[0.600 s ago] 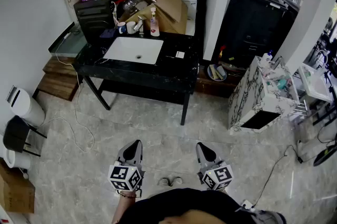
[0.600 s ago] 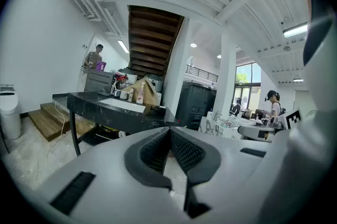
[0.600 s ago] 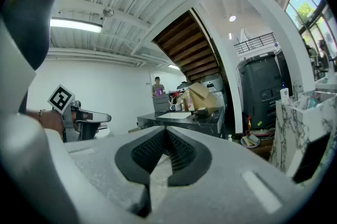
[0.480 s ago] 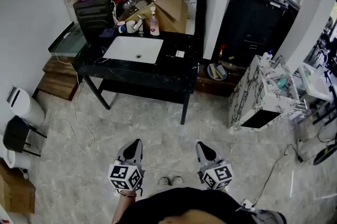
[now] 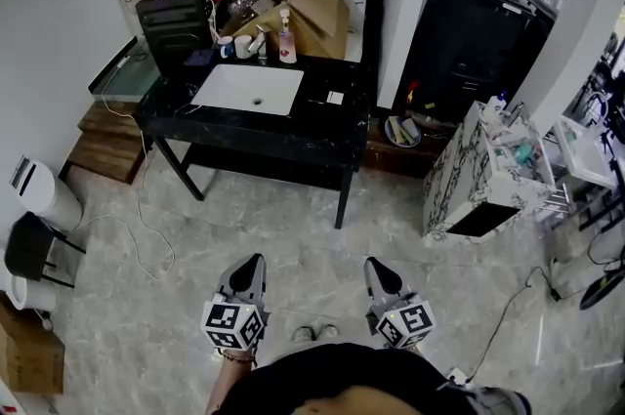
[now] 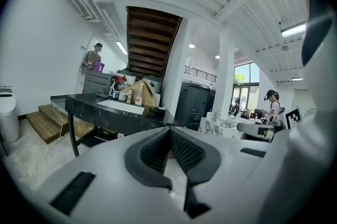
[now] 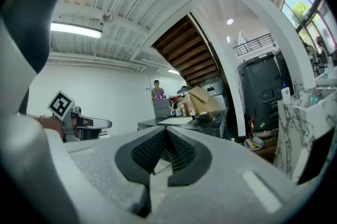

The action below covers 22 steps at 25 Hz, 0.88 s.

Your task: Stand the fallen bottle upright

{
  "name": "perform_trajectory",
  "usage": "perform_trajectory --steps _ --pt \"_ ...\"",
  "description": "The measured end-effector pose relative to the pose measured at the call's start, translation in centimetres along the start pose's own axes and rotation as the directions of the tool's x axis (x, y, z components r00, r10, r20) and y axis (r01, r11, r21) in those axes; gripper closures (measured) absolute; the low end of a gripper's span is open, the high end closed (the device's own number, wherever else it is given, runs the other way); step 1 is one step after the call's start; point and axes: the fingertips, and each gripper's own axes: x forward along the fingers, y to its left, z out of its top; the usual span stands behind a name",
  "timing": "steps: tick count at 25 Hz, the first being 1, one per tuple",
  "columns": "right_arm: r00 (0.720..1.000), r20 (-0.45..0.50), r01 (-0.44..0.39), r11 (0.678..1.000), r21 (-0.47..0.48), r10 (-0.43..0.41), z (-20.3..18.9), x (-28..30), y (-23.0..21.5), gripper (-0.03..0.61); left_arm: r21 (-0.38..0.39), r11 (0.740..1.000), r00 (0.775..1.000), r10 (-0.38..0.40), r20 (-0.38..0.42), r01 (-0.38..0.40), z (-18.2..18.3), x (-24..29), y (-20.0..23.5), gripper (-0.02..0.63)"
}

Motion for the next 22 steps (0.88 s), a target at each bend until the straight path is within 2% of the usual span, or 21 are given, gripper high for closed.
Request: perform_trajectory --steps 10,14,18,22 --pt "1.000 0.006 -0.027 0.999 0.020 0.026 0.4 0.6 0.2 0.574 -0.005 1.000 1.000 0.002 -0.002 -0.002 -0.2 0.0 0.3 0.612" --pt "0.999 -0.004 -0.034 0.999 -0.002 0.034 0.6 0.9 0.1 0.572 -0.004 1.000 1.000 0.017 -0.008 -0.017 -0.4 0.1 0.6 0.612" --pt "1.000 -0.017 -0.006 0.999 -0.044 0.005 0.5 1.1 -0.2 0.495 -0.005 1.000 1.000 0.023 -0.013 -0.024 -0.5 0.2 0.7 0.612" --pt "0.999 -0.007 0.032 0.998 -0.048 -0.032 0.6 1.1 -1.1 0.419 -0.004 1.000 1.000 0.022 -0.009 -0.022 -0.6 0.7 0.1 0.612"
